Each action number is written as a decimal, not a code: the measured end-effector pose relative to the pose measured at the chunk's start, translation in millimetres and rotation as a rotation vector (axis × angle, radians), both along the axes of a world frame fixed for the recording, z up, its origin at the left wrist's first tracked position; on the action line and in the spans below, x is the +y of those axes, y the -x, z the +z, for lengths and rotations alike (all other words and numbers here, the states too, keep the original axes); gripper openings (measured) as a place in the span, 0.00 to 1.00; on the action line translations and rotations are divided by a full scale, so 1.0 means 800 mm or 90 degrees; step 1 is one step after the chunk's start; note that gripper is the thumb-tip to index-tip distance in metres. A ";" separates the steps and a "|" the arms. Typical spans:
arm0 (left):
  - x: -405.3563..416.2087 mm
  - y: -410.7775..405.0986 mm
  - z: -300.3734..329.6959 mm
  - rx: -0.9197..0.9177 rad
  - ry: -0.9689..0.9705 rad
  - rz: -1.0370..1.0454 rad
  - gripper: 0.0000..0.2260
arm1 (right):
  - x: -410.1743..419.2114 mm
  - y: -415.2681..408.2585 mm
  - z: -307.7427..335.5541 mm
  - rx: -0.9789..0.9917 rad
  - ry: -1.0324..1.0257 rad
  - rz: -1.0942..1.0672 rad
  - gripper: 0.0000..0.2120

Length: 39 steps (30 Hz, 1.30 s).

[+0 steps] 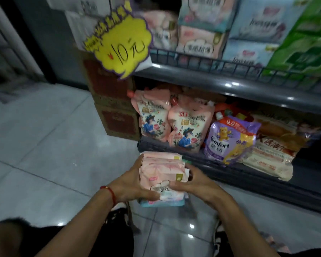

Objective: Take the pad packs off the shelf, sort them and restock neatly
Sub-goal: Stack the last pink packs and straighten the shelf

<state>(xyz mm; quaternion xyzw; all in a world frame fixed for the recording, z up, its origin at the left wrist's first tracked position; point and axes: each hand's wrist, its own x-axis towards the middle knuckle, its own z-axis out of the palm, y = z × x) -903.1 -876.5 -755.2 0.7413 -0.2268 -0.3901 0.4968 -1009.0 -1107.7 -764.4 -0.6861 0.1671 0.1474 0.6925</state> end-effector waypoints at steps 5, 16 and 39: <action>0.005 -0.023 0.132 -0.157 0.098 -0.034 0.52 | 0.013 -0.018 0.123 -0.144 0.112 -0.026 0.34; -0.019 -0.146 0.344 -0.269 0.189 -0.005 0.55 | 0.010 -0.125 0.322 -0.390 0.184 -0.146 0.34; -0.094 -0.293 0.485 -0.264 0.170 -0.011 0.22 | 0.034 -0.270 0.396 -0.422 0.186 -0.425 0.28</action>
